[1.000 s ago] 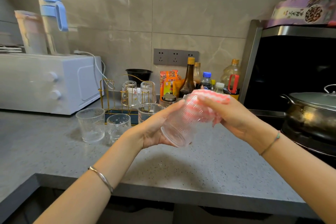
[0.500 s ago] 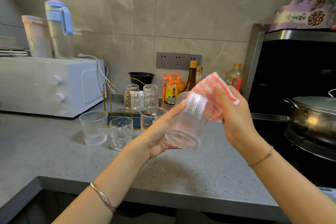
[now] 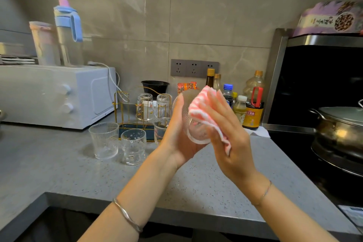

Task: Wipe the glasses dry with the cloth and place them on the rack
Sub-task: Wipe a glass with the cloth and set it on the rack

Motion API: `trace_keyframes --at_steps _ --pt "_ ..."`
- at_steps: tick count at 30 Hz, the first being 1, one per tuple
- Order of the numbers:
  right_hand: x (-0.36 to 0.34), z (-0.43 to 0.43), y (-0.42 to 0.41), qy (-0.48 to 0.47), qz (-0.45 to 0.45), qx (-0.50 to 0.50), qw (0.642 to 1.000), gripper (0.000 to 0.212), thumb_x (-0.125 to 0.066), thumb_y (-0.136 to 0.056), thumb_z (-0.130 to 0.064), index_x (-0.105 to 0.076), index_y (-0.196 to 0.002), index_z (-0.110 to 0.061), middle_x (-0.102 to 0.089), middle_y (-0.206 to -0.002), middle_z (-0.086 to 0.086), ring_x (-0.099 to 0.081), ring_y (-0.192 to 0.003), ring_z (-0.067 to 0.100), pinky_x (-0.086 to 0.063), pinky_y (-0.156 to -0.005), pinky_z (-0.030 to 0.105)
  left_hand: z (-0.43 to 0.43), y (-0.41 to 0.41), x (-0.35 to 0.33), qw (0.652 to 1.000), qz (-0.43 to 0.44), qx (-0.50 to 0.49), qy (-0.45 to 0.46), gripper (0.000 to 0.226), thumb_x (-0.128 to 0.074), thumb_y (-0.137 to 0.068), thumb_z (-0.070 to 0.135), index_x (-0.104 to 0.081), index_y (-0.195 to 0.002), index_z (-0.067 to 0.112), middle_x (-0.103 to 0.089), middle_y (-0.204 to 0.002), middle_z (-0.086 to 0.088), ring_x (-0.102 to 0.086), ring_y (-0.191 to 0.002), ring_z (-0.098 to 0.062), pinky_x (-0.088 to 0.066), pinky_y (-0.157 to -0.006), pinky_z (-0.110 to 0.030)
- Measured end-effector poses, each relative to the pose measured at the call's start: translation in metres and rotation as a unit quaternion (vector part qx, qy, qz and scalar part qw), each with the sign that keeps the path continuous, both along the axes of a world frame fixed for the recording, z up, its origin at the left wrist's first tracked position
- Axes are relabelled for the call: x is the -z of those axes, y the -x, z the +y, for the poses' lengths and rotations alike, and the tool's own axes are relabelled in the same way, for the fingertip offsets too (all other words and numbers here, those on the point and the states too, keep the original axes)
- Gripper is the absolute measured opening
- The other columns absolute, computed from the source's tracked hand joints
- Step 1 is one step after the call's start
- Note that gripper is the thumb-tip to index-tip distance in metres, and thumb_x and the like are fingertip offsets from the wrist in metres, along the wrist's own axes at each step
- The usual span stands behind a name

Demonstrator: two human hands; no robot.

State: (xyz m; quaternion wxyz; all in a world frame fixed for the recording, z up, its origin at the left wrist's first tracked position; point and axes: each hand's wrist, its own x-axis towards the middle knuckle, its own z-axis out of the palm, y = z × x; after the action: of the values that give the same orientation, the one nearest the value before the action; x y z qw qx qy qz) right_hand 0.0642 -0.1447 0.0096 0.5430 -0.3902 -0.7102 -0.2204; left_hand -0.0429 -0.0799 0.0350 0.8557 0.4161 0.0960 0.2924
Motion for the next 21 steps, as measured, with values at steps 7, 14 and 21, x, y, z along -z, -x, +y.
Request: trace_keyframes --at_steps 7,14,21 --pt "0.020 0.010 -0.015 -0.061 -0.216 0.137 0.965 0.045 -0.044 -0.102 -0.026 -0.031 -0.143 -0.015 -0.015 -0.159 -0.008 -0.016 -0.147 0.020 -0.011 -0.120 0.043 0.002 0.002 -0.005 0.999 -0.001 0.030 0.036 0.084 -0.039 -0.083 0.078 -0.065 -0.114 0.004 -0.073 -0.100 -0.021 -0.073 -0.082 -0.032 -0.061 -0.067 -0.039" --pt "-0.006 0.006 -0.018 -0.084 -0.248 0.187 0.947 0.043 -0.043 -0.100 -0.020 -0.036 -0.141 -0.007 -0.034 -0.148 0.010 -0.025 -0.144 0.024 -0.017 -0.119 0.043 -0.003 -0.003 -0.013 0.997 -0.027 0.035 0.057 0.076 -0.038 -0.087 0.073 -0.065 -0.108 0.006 -0.074 -0.089 -0.014 -0.073 -0.075 -0.024 -0.059 -0.066 -0.029" --pt "0.010 0.004 -0.017 -0.065 -0.218 0.176 0.958 0.042 -0.043 -0.103 -0.024 -0.038 -0.140 -0.006 -0.037 -0.147 0.011 -0.027 -0.143 0.024 -0.022 -0.118 0.044 0.004 0.001 -0.019 0.997 -0.026 0.024 0.073 0.085 -0.043 -0.083 0.076 -0.066 -0.103 -0.003 -0.072 -0.092 -0.025 -0.071 -0.080 -0.035 -0.053 -0.073 -0.045"
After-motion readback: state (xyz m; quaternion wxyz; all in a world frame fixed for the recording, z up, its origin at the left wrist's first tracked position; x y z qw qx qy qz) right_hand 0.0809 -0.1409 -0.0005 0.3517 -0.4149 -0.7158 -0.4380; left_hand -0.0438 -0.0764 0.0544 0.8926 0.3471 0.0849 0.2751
